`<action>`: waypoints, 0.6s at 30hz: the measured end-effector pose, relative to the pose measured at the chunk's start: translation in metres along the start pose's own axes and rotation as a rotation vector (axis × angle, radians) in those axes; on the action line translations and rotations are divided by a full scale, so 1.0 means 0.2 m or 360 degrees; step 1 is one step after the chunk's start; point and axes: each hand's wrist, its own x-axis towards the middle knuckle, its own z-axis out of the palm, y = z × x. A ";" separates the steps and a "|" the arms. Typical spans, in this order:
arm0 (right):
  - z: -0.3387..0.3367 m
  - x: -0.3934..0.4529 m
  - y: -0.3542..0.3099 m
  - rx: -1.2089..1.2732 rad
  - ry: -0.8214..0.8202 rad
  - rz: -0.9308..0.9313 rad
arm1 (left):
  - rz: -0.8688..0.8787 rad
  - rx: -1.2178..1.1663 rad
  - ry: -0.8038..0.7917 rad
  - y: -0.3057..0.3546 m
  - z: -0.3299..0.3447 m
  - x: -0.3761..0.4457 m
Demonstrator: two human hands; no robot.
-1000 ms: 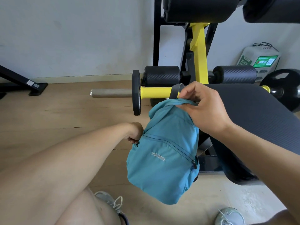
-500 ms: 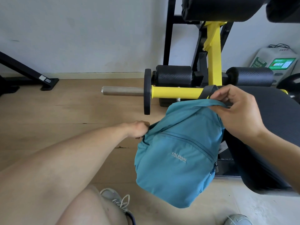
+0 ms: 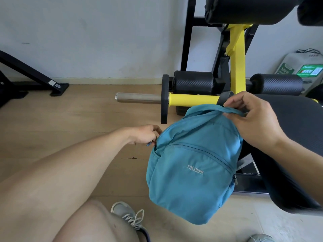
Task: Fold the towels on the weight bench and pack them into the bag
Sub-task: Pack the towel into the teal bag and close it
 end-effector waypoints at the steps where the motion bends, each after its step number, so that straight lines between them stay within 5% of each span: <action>1: 0.00 0.00 0.00 -0.0014 -0.0015 -0.0013 | 0.0013 -0.0016 0.0020 0.01 0.00 -0.01; 11: -0.06 0.07 0.02 -0.0047 0.0173 0.0168 | 0.0431 -0.0429 0.0281 0.13 -0.15 -0.12; 18: 0.00 0.06 0.06 -0.0069 -0.0001 0.0348 | 0.0329 0.0123 0.0332 0.18 -0.07 -0.15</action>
